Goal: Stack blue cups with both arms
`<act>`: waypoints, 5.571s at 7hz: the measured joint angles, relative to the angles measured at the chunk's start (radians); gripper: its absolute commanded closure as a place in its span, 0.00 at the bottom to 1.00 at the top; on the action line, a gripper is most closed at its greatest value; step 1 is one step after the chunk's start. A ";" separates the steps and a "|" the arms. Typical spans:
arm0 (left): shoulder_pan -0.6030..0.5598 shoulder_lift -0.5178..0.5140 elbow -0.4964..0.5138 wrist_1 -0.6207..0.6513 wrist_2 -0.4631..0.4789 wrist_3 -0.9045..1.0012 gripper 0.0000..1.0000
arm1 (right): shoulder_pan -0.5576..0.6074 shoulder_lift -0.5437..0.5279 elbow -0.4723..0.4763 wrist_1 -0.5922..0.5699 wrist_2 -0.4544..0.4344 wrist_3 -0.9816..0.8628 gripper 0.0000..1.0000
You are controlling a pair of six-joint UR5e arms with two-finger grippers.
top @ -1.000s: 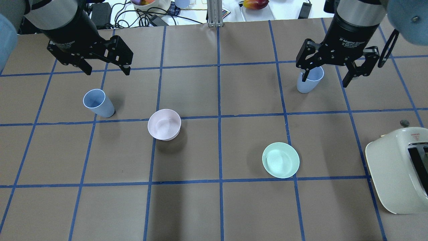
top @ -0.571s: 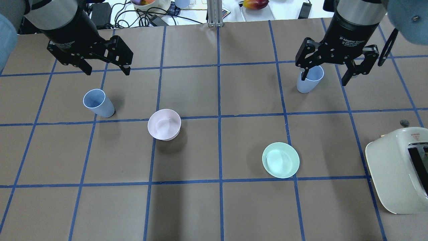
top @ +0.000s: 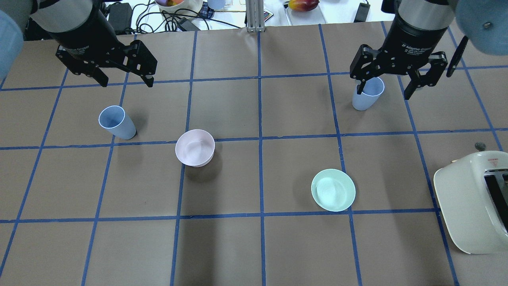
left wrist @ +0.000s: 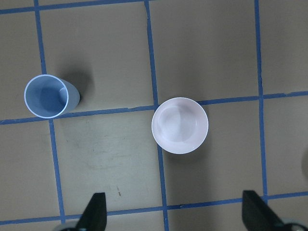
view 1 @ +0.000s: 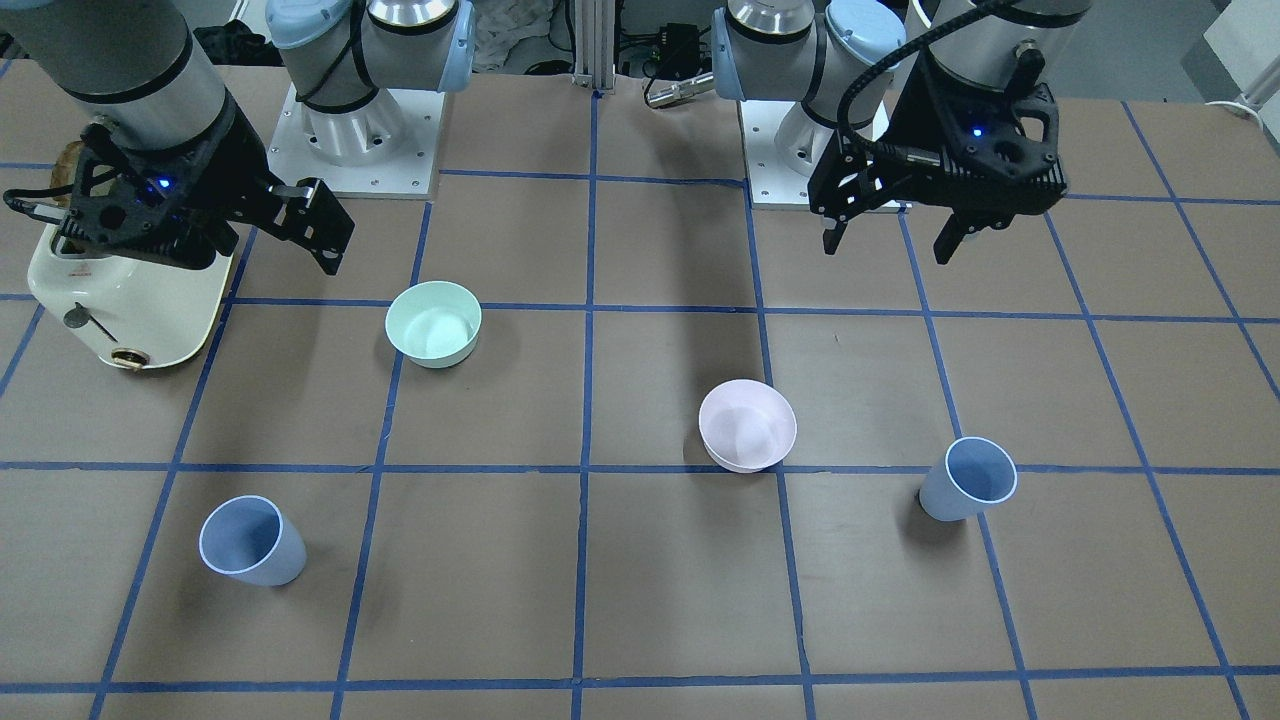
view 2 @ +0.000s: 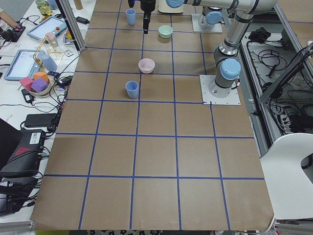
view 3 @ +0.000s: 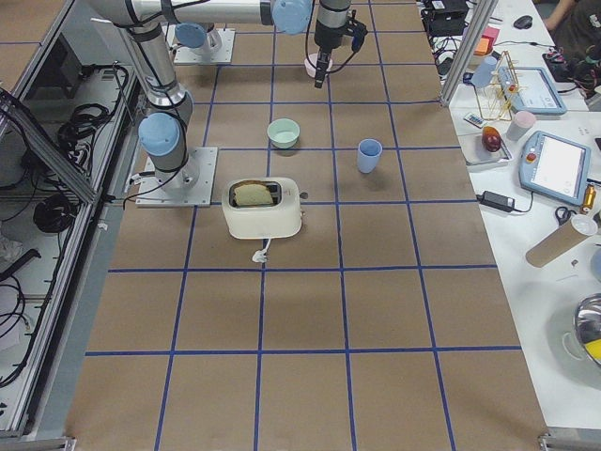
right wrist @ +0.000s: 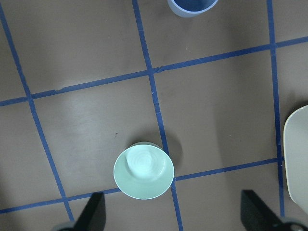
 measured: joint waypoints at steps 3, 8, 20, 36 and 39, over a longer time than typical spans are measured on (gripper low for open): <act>0.129 -0.148 -0.016 0.098 0.014 0.086 0.00 | -0.016 0.045 -0.001 -0.125 -0.001 -0.105 0.00; 0.235 -0.372 -0.157 0.342 0.039 0.128 0.86 | -0.220 0.314 -0.008 -0.415 0.013 -0.423 0.00; -0.320 -0.461 0.047 0.385 0.016 -0.298 1.00 | -0.209 0.482 -0.006 -0.534 0.012 -0.435 1.00; -0.089 -0.052 0.036 -0.154 -0.048 -0.078 0.01 | 0.281 0.340 -0.170 -0.237 0.068 0.186 1.00; -0.072 0.002 -0.083 0.050 -0.046 -0.071 0.00 | 0.325 0.342 -0.121 -0.230 0.069 0.235 1.00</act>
